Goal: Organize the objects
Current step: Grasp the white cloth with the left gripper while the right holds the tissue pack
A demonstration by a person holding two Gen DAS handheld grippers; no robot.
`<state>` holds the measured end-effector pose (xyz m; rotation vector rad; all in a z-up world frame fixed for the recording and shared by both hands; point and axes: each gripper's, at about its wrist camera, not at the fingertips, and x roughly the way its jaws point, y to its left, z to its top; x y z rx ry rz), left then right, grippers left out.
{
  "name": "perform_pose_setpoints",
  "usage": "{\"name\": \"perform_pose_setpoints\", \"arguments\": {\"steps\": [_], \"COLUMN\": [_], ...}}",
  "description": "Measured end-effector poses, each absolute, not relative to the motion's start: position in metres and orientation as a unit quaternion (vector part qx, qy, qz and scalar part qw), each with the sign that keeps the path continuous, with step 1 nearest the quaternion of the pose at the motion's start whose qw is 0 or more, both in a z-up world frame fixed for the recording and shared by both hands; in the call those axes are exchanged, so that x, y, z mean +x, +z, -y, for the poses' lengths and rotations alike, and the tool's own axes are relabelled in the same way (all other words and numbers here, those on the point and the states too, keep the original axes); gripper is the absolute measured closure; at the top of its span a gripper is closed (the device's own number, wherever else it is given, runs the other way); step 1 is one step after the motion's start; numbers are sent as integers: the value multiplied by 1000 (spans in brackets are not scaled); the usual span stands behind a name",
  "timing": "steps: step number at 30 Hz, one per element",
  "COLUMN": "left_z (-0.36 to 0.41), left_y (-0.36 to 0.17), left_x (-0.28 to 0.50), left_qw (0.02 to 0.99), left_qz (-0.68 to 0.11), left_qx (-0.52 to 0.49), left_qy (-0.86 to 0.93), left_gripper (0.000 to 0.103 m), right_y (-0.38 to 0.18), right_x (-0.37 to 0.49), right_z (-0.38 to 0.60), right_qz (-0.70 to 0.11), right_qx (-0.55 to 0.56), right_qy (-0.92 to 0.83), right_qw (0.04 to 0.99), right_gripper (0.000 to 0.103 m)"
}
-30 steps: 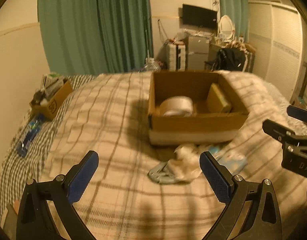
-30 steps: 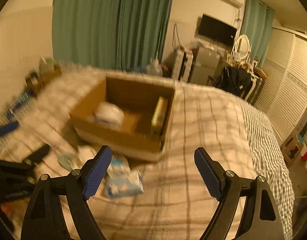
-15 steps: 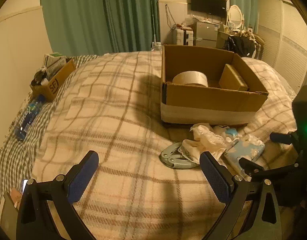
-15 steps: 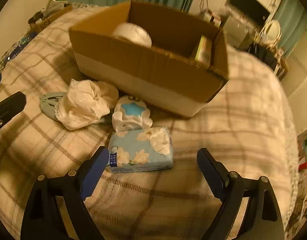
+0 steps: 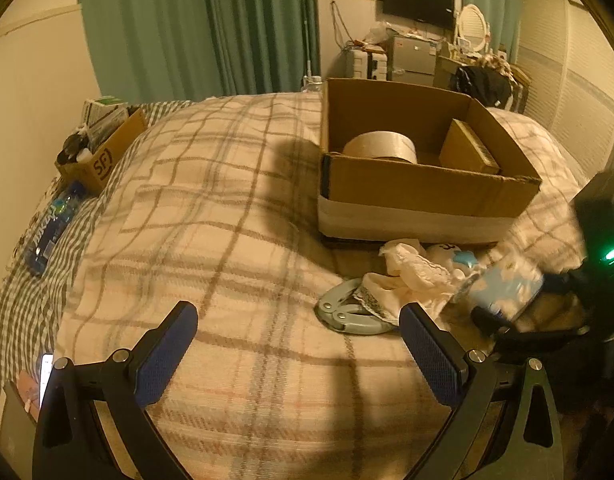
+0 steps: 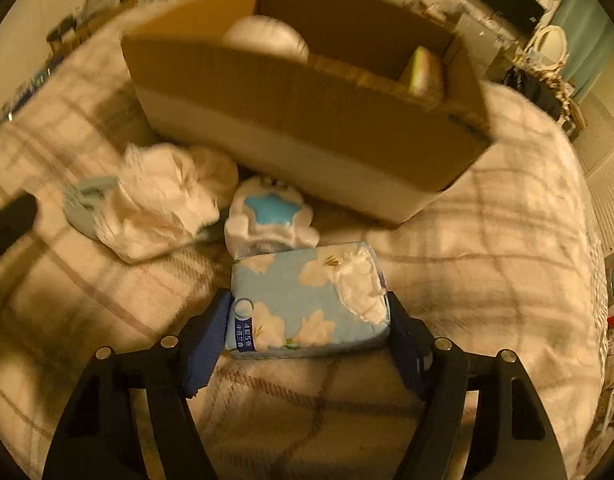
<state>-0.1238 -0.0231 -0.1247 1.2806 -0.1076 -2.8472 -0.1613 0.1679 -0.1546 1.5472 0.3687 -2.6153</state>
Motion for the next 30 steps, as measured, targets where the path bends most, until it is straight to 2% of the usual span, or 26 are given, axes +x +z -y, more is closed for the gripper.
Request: {"name": "perform_pose_setpoints", "arguments": {"steps": [11, 18, 23, 24, 25, 26, 28, 30], "left_z": [-26, -55, -60, -59, -58, -57, -55, -52], "left_y": [-124, -144, -166, -167, -165, -165, -164, -164], "left_x": [-135, -168, -179, -178, -177, -175, -173, -170], "left_qw": [-61, -68, -77, -82, -88, -94, -87, -86], "left_qz": [66, 86, 83, 77, 70, 64, 63, 56], "left_qx": [417, 423, 451, 450, 449, 450, 449, 453], "left_qy": [-904, -900, -885, -886, -886, -886, -887, -885], "left_gripper": [1, 5, 23, 30, 42, 48, 74, 81], "right_y": [-67, -65, -71, -72, -73, -74, -76, -77], "right_x": [-143, -136, -133, -132, -132, -132, -132, -131], "right_z": [-225, -237, -241, -241, -241, -242, -241, -240], "right_qz": [-54, -33, -17, -15, -14, -12, -12, -14], "right_qx": [395, 389, 390, 391, 393, 395, 398, 397], "right_qy": [-917, -920, -920, -920, -919, -919, -917, -917], "right_qw": [-25, -22, -21, -20, -18, -17, -18, -17], "right_gripper": [31, 31, 31, 31, 31, 31, 31, 31]}}
